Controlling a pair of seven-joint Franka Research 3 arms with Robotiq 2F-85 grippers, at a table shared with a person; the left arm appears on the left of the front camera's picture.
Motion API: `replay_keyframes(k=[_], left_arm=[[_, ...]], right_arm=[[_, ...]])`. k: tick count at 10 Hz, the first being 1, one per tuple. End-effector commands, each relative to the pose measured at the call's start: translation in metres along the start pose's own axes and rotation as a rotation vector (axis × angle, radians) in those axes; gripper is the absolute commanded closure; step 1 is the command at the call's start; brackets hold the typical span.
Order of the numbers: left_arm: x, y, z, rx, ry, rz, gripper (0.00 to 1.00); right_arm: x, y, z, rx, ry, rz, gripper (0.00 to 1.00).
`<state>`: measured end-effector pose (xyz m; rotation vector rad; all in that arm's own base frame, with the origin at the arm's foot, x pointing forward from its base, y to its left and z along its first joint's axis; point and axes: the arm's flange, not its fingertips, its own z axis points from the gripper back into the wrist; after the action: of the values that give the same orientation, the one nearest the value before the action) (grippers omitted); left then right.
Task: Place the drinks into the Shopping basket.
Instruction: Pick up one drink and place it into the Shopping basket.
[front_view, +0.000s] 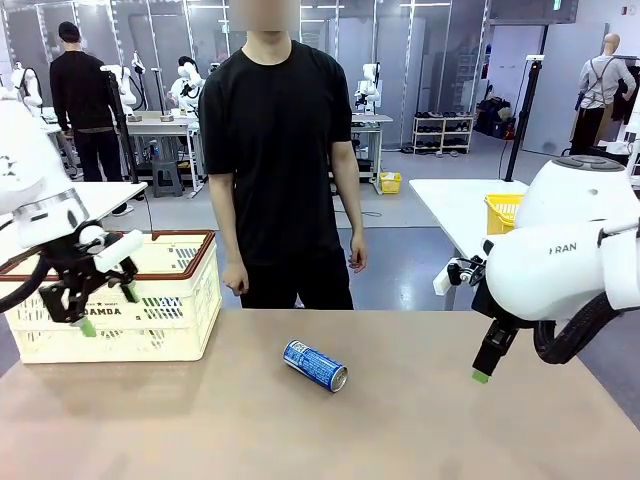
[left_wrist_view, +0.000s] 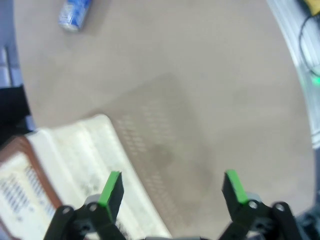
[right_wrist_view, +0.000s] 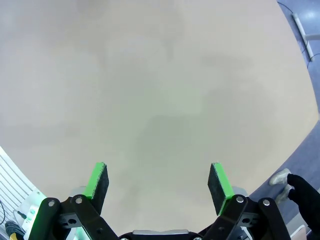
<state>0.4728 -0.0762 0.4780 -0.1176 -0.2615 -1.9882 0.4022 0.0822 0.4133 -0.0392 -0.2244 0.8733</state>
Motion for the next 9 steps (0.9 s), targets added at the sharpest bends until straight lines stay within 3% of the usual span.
replay_keyframes(k=[1,4,7,9], left_arm=[[0.030,0.037,0.009,0.020,0.024,-0.162,0.00],[0.100,0.110,0.007,-0.065,0.082,-0.303,0.00],[0.169,0.167,-0.011,-0.111,0.132,-0.276,0.00],[0.196,0.180,-0.027,-0.119,0.149,-0.197,0.00]], right_arm=[[0.000,0.001,0.000,-0.012,-0.005,-0.008,0.00],[0.000,0.001,0.000,-0.012,-0.005,-0.008,0.00],[0.000,0.001,0.000,-0.012,-0.005,-0.008,0.00],[0.000,0.001,0.000,-0.012,-0.005,-0.008,0.00]])
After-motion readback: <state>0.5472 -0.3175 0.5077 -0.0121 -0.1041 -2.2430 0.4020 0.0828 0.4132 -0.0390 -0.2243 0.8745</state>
